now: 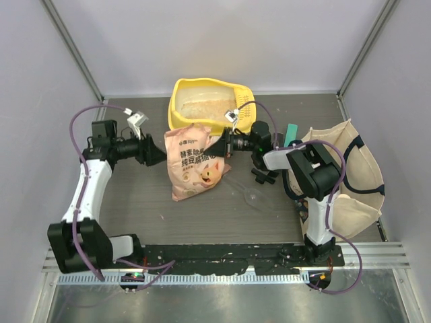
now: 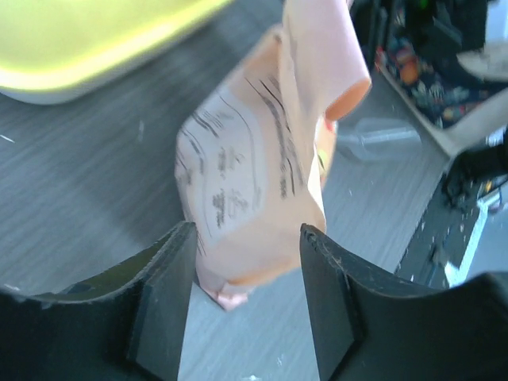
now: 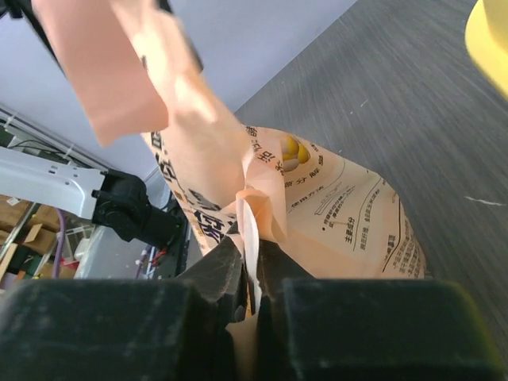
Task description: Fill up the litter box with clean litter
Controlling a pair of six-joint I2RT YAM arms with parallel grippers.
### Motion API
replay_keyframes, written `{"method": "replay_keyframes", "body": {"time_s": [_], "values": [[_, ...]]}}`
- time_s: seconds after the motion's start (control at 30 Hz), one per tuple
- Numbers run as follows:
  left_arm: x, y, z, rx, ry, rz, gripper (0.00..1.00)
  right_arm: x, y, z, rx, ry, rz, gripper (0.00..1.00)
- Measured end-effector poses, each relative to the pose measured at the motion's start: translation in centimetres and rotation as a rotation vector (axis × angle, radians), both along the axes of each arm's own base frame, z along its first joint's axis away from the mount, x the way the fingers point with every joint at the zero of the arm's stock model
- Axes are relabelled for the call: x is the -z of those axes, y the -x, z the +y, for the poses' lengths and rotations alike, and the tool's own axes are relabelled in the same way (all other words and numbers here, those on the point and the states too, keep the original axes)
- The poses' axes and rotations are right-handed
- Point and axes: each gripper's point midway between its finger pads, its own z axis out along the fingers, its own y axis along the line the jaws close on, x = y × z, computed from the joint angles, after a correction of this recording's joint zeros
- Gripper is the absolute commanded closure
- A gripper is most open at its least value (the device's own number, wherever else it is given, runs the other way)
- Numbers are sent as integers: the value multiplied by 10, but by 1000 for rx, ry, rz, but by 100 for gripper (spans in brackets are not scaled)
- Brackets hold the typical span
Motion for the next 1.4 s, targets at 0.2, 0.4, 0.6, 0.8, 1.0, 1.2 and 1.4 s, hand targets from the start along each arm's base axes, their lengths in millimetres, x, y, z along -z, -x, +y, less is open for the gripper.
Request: {"method": "replay_keyframes", "body": {"time_s": [0.2, 0.4, 0.6, 0.8, 1.0, 1.2, 1.4], "values": [[11, 60, -15, 110, -61, -39, 34, -5, 4, 0, -11, 11, -9, 62], [18, 67, -18, 116, -83, -43, 32, -13, 3, 8, -26, 1, -58, 57], [18, 67, -14, 94, -118, -69, 32, -10, 4, 15, -45, 0, -80, 59], [20, 65, -12, 12, -99, -80, 32, -7, -1, 23, -49, -4, -86, 59], [16, 44, -11, -42, -70, -85, 32, -12, -9, 28, -49, -22, -78, 51], [20, 26, -7, -97, -57, -62, 35, -17, -16, 32, -38, -35, -88, 47], [21, 14, -7, -128, -35, -48, 46, -16, -24, 33, -15, -22, -113, 46]]}}
